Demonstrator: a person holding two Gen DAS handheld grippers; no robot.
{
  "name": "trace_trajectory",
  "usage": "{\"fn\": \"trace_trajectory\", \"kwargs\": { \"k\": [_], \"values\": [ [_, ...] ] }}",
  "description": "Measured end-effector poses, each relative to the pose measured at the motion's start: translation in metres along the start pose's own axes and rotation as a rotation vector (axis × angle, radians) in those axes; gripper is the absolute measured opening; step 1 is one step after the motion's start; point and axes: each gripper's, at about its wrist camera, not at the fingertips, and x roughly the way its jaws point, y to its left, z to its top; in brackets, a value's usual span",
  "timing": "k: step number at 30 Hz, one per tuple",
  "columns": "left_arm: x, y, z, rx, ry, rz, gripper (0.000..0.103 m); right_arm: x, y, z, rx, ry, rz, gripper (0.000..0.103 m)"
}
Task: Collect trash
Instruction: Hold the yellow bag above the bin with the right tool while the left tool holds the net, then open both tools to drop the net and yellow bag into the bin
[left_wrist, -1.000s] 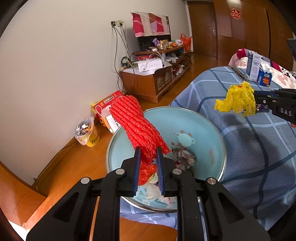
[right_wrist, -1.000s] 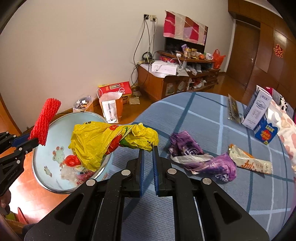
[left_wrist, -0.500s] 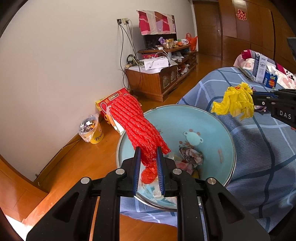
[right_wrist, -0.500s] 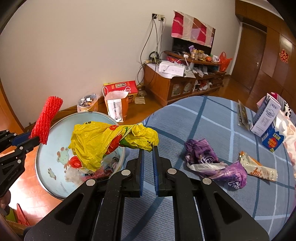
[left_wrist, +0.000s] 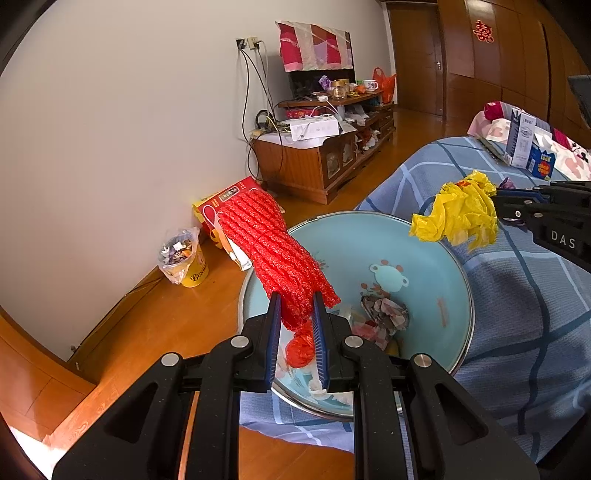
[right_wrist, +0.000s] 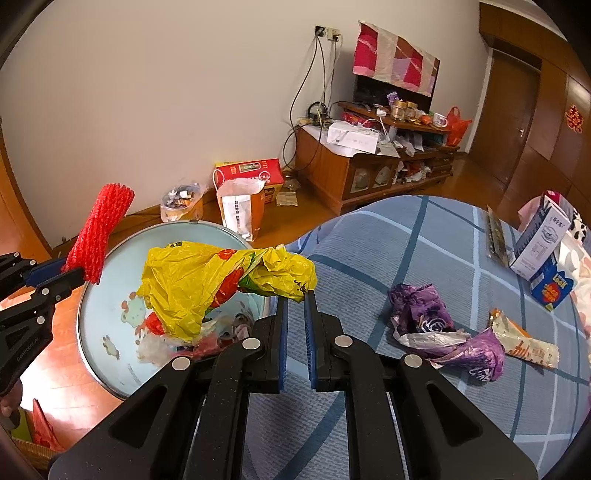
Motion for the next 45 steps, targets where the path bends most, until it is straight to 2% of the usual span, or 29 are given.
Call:
{"fn": "trace_trajectory", "kwargs": {
  "k": [38, 45],
  "values": [
    [-0.001, 0.001, -0.001, -0.007, -0.002, -0.005, 0.017, 0.003, 0.012, 0.003, -0.021, 0.006, 0.019, 0.010],
    [-0.003, 0.000, 0.001, -0.013, -0.001, -0.013, 0.022, 0.007, 0.018, 0.002, -0.034, 0.011, 0.057, 0.012]
  ]
}}
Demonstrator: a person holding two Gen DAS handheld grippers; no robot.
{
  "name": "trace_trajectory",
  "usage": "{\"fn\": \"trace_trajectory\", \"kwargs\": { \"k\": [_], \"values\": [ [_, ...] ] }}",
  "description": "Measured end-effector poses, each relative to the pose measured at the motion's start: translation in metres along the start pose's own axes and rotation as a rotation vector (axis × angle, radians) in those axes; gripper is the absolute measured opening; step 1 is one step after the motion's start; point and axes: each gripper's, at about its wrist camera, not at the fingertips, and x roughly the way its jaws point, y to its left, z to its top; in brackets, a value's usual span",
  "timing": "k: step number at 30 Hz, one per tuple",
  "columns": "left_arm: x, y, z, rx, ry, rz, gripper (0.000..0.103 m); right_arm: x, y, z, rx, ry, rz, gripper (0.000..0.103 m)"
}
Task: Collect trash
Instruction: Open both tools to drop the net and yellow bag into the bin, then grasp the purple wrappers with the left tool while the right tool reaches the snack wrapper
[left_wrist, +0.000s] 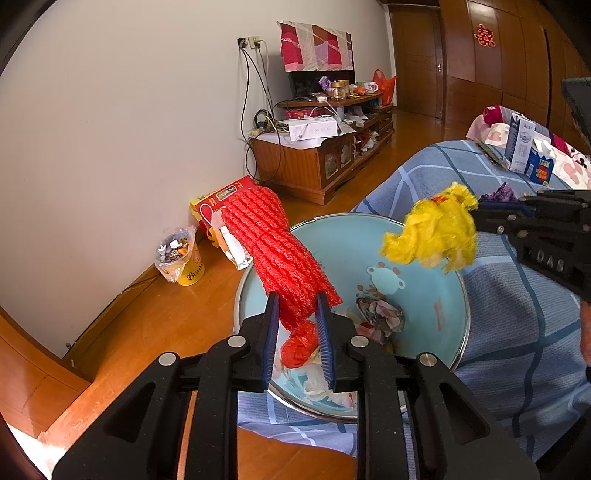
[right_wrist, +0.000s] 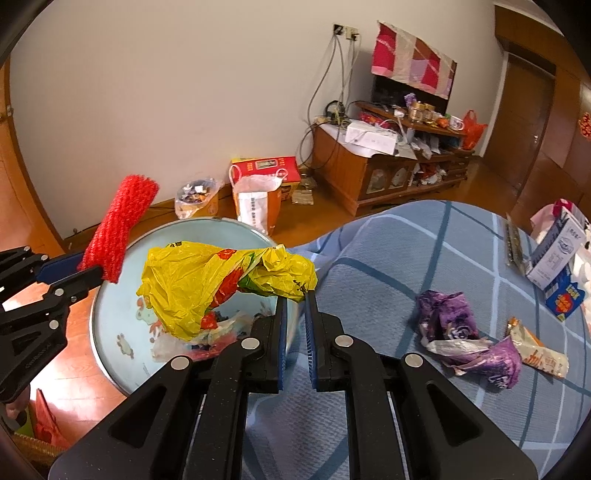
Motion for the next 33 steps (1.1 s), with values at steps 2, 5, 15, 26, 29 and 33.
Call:
{"fn": "trace_trajectory", "kwargs": {
  "k": [2, 5, 15, 26, 29, 33],
  "values": [
    [-0.001, -0.002, 0.000, -0.001, 0.000, 0.000, 0.028, 0.001, 0.001, -0.001, 0.004, -0.003, 0.010, 0.021],
    [-0.002, -0.002, 0.000, 0.001, 0.000, -0.006, 0.038, 0.004, 0.001, -0.003, 0.007, 0.004, 0.023, 0.028],
    [0.004, -0.007, -0.003, -0.001, 0.008, -0.001, 0.070, -0.009, -0.012, -0.015, 0.036, -0.002, 0.012, 0.050],
    [0.011, -0.060, -0.001, 0.085, 0.024, -0.046, 0.074, -0.061, -0.089, -0.070, 0.130, -0.002, -0.145, 0.060],
    [0.012, -0.082, 0.004, 0.109, 0.022, -0.063, 0.075, -0.075, -0.126, -0.092, 0.199, 0.005, -0.218, 0.061],
    [0.012, -0.119, 0.019, 0.134, 0.003, -0.105, 0.076, -0.089, -0.169, -0.116, 0.289, 0.016, -0.298, 0.062]
  ]
}}
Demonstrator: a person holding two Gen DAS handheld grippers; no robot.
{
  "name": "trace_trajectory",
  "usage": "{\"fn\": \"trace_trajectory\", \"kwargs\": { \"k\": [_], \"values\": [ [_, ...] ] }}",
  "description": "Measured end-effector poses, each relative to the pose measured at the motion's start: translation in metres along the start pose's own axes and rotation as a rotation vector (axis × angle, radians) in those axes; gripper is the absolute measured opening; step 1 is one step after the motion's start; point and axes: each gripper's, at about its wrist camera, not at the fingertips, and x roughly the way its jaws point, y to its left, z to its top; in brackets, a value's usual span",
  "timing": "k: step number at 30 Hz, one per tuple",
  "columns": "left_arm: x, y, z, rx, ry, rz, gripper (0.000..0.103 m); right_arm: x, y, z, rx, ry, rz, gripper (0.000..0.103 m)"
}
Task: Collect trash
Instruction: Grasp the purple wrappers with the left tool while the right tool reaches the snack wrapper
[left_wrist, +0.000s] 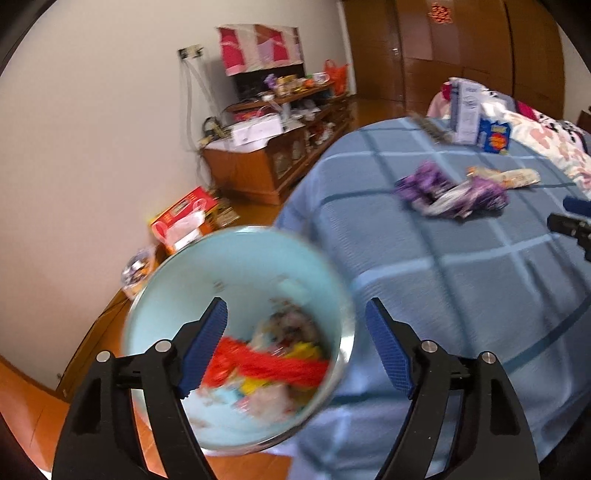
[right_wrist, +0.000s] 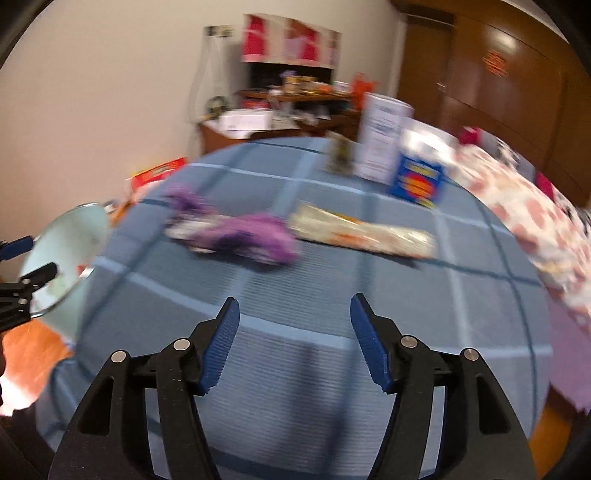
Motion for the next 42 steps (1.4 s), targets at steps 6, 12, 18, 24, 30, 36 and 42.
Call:
{"fn": "trace_trajectory", "kwargs": {
  "k": [6, 12, 18, 24, 30, 36, 42],
  "values": [
    [0.009, -0.052, 0.037, 0.047, -0.039, -0.040, 0.076, -0.002, -0.069, -0.019, 0.124, 0.005, -0.083, 0.063],
    [0.027, -0.080, 0.078, 0.057, -0.067, -0.060, 0.076, -0.008, -0.105, -0.031, 0.179, -0.014, -0.123, 0.072],
    [0.062, -0.106, 0.102, 0.095, -0.042, -0.043, 0.076, -0.006, -0.137, -0.030, 0.228, -0.019, -0.148, 0.072],
    [0.088, -0.112, 0.102, 0.079, 0.058, -0.124, 0.015, -0.004, -0.155, -0.025, 0.255, -0.017, -0.170, 0.075],
    [0.087, -0.114, 0.097, 0.095, 0.066, -0.135, 0.000, 0.000, -0.151, -0.013, 0.244, -0.019, -0.156, 0.075],
    [0.067, -0.091, 0.103, 0.071, 0.005, -0.113, 0.000, 0.024, -0.128, 0.028, 0.159, -0.012, -0.151, 0.075],
    [0.057, -0.075, 0.102, 0.043, -0.034, -0.113, 0.015, 0.048, -0.127, 0.052, 0.173, -0.004, -0.175, 0.075]
  ]
}}
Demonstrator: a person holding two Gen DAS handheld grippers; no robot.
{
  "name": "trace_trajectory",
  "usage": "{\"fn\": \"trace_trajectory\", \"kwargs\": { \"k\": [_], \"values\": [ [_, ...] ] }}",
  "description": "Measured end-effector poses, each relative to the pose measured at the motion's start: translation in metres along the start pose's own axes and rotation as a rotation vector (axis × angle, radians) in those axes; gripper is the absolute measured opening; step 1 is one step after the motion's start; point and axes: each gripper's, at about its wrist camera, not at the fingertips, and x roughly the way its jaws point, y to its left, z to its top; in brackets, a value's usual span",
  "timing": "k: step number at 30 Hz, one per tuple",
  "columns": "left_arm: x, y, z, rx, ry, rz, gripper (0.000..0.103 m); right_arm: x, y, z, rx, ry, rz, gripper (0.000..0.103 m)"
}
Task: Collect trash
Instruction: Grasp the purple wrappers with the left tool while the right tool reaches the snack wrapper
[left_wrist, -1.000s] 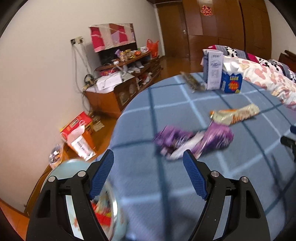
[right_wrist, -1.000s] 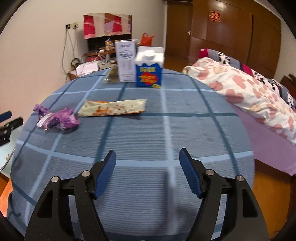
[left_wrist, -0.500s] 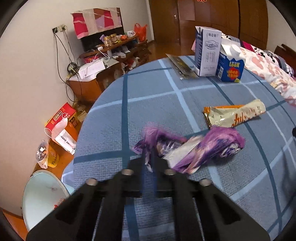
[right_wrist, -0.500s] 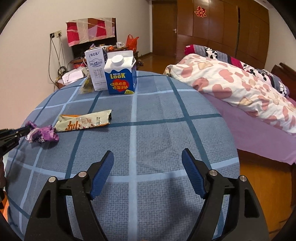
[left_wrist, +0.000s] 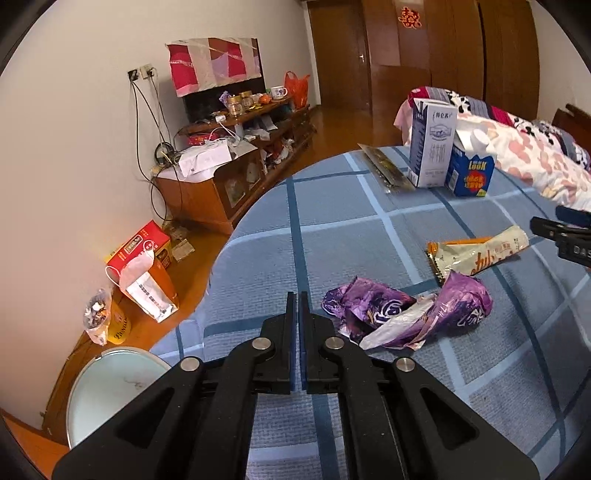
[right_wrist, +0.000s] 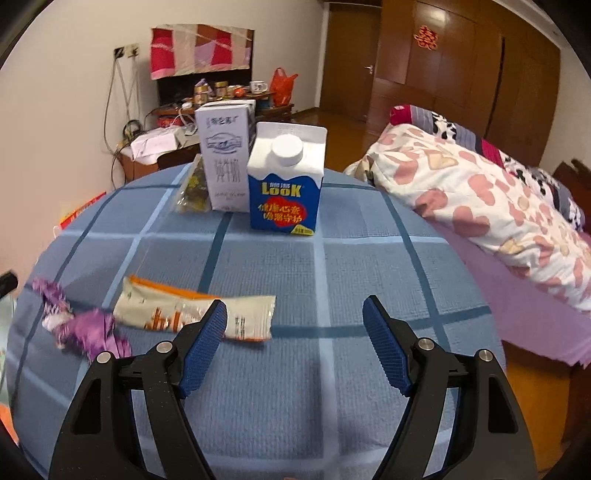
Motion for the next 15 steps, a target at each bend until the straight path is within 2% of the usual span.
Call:
{"fn": "trace_trajectory", "kwargs": {
  "k": [1, 2, 3, 7, 9, 14, 15],
  "values": [
    [0.000, 0.000, -0.001, -0.002, -0.004, -0.004, 0.025, -0.001, -0.002, -0.003, 0.008, 0.001, 0.001, 0.075],
    [-0.001, -0.002, -0.001, -0.002, -0.013, -0.004, 0.040, -0.002, -0.003, -0.006, 0.010, 0.001, 0.001, 0.076],
    [-0.001, -0.005, -0.001, 0.001, -0.024, -0.008, 0.044, -0.003, -0.005, -0.010, 0.010, 0.003, -0.001, 0.077],
    [0.000, -0.019, 0.006, 0.012, -0.038, -0.038, 0.049, -0.011, -0.020, -0.029, 0.029, 0.012, -0.008, 0.077],
    [0.005, -0.025, 0.011, 0.018, -0.035, -0.045, 0.056, -0.017, -0.031, -0.035, 0.044, 0.007, -0.015, 0.077],
    [0.030, -0.037, 0.017, 0.025, 0.039, -0.065, 0.054, -0.033, -0.068, -0.047, 0.107, -0.013, -0.047, 0.080],
    [0.035, -0.038, 0.015, 0.028, 0.057, -0.079, 0.040, -0.034, -0.073, -0.049, 0.115, -0.014, -0.052, 0.080]
  ]
}}
